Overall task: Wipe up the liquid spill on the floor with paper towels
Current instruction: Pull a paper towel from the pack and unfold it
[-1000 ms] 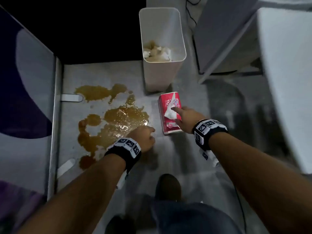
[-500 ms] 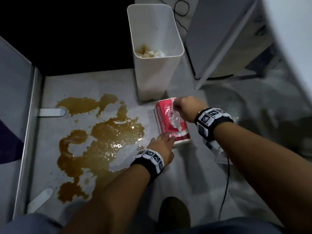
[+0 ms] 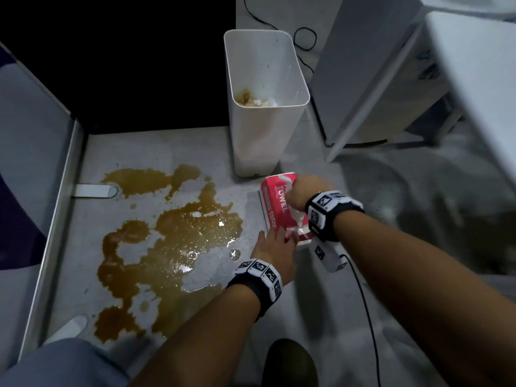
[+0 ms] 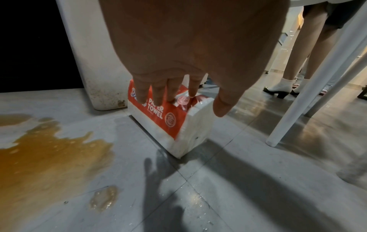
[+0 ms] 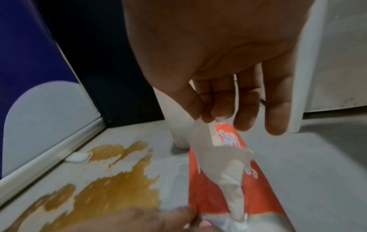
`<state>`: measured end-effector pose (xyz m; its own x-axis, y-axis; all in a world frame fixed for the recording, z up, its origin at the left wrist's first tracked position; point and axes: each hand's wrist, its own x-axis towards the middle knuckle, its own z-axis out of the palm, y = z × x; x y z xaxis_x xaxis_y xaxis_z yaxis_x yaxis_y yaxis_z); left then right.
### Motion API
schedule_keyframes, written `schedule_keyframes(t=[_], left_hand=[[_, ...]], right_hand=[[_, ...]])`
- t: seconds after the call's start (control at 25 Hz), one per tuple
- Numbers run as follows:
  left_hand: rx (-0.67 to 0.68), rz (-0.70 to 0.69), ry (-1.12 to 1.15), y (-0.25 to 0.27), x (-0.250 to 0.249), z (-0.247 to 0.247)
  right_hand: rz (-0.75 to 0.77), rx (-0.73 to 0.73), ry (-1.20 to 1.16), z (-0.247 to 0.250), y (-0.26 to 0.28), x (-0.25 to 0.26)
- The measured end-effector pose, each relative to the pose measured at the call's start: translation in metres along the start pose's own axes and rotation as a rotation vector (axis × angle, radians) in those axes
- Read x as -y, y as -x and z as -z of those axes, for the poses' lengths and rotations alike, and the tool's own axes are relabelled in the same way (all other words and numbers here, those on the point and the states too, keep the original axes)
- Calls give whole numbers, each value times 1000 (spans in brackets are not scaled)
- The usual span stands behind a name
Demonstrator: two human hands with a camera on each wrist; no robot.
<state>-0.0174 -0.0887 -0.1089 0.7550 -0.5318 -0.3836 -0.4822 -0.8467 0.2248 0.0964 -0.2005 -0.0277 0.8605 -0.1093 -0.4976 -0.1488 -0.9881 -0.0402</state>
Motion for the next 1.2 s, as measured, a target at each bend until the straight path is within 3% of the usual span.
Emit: schedule_keyframes(t=[0.2, 0.52, 0.6, 0.68, 0.76, 1.0, 1.2], left_hand=[[30, 15, -26, 0, 0, 4], [61, -58, -147, -7, 0, 9], [-61, -65, -34, -7, -2, 11], [-313, 53, 263, -14, 1, 16], [-399, 191, 425, -30, 14, 21], [-22, 181, 379, -69, 33, 33], [56, 174, 391, -73, 22, 10]], right_hand=[[24, 82, -210, 34, 17, -28], [-54, -1, -557, 44, 32, -37], [-38, -11, -586, 44, 36, -34], [6, -11, -495, 44, 40, -34], [77, -45, -340, 41, 45, -36], [158, -89, -428, 29, 46, -45], [155, -65, -399, 23, 49, -56]])
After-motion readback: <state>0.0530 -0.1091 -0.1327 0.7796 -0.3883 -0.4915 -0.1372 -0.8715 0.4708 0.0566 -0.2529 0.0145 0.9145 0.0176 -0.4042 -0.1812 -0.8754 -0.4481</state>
